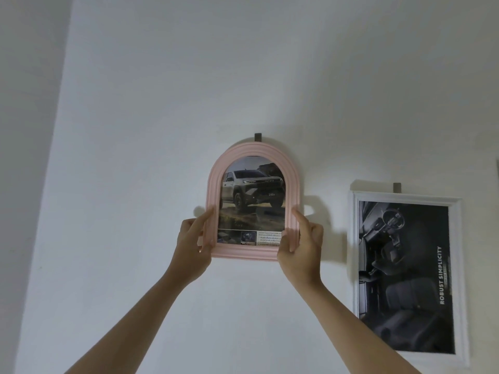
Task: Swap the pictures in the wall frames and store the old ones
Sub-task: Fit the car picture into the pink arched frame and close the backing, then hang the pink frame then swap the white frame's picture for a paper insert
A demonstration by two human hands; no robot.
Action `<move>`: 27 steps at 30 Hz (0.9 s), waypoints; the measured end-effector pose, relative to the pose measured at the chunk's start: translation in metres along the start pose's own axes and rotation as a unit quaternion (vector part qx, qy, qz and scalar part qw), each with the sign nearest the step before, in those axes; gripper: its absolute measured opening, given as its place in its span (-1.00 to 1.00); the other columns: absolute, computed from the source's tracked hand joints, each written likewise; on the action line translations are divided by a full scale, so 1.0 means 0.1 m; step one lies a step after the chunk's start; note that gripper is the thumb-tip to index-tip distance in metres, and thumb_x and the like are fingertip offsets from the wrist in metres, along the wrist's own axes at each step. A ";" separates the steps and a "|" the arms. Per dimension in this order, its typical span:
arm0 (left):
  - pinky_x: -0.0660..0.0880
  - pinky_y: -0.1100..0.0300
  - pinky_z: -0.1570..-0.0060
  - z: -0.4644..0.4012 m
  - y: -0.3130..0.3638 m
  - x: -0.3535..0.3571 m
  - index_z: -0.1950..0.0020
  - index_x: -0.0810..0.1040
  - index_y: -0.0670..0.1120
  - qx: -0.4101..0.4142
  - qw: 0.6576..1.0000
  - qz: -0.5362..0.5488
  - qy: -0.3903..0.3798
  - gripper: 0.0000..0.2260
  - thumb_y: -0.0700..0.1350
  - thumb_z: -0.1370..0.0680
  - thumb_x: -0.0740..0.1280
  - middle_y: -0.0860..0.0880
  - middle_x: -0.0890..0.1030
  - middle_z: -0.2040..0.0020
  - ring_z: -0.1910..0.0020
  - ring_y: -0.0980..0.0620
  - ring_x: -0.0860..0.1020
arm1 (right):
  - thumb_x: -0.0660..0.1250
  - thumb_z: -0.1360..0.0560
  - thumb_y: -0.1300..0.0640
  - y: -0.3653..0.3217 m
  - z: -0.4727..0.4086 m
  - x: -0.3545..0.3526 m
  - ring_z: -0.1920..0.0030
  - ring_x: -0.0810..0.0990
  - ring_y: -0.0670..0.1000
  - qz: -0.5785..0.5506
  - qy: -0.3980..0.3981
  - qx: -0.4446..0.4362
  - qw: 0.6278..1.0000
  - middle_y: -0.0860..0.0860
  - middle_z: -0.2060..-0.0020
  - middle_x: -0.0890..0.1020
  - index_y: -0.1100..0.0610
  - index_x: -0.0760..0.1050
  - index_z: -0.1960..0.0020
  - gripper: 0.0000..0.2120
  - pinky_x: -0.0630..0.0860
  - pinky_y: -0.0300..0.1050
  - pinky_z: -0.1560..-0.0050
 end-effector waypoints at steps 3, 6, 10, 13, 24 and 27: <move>0.57 0.17 -0.06 0.02 0.03 0.00 -0.39 0.26 0.21 -0.009 1.000 0.007 -0.001 -0.41 -0.32 -0.52 0.29 -0.06 0.36 -0.13 -0.10 0.06 0.41 | 0.34 -0.40 0.41 -0.03 0.00 -0.02 0.05 0.47 0.10 -0.003 -0.009 -0.002 1.000 0.10 0.02 0.35 0.20 0.39 -0.36 -0.46 0.30 -0.45 -0.12; 0.55 0.06 -0.12 0.05 0.10 -0.03 -0.42 0.29 0.11 -0.026 1.000 0.010 0.003 -0.46 -0.27 -0.52 0.31 -0.06 0.36 -0.13 -0.11 0.04 0.43 | 0.35 -0.40 0.42 -0.07 0.03 -0.08 0.00 0.46 0.07 -0.009 -0.026 -0.006 1.000 0.11 -0.01 0.35 0.22 0.39 -0.36 -0.46 0.28 -0.58 -0.09; 0.48 -0.06 -0.21 0.15 0.30 -0.04 -0.43 0.29 0.06 -0.047 0.999 0.001 0.017 -0.46 -0.19 -0.50 0.37 -0.01 0.31 -0.18 -0.21 -0.04 0.39 | 0.34 -0.42 0.39 -0.10 0.03 -0.27 -0.03 0.47 -0.03 -0.012 -0.038 -0.015 0.999 0.08 -0.03 0.40 0.20 0.40 -0.33 -0.51 0.24 -0.63 -0.08; 0.43 -0.06 -0.26 0.26 0.56 0.00 -0.38 0.32 0.10 -0.030 0.999 -0.007 0.022 -0.49 -0.16 -0.48 0.39 -0.07 0.31 -0.27 -0.25 -0.05 0.37 | 0.33 -0.44 0.34 -0.07 0.05 -0.48 -0.11 0.47 -0.05 -0.009 -0.041 -0.006 0.999 0.09 -0.11 0.44 0.15 0.38 -0.34 -0.52 0.24 -0.59 -0.10; 0.35 0.30 -0.13 0.66 1.48 0.98 -0.28 0.42 0.03 0.015 0.995 0.048 -0.084 -0.61 -0.06 -0.48 0.39 0.10 0.36 -0.18 -0.14 0.13 0.44 | 0.37 -0.41 0.41 0.44 0.06 -1.73 -0.08 0.52 0.04 0.060 -0.008 0.010 0.998 0.17 -0.08 0.49 0.24 0.43 -0.28 -0.55 0.42 -0.48 -0.03; 0.36 0.32 -0.08 0.73 1.61 1.36 -0.29 0.41 0.06 0.008 0.991 0.065 -0.113 -0.60 -0.04 -0.48 0.39 0.12 0.37 -0.19 -0.14 0.14 0.45 | 0.38 -0.41 0.37 0.72 0.06 -2.07 -0.12 0.52 0.09 0.095 -0.006 0.045 0.994 0.15 -0.12 0.48 0.21 0.41 -0.30 -0.53 0.41 -0.29 -0.07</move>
Point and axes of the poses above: each hand's wrist, its own z-axis away from the middle knuckle, its own x-axis out of the palm, y = z × x, the point moved 4 cm from there along -z, towards the middle knuckle
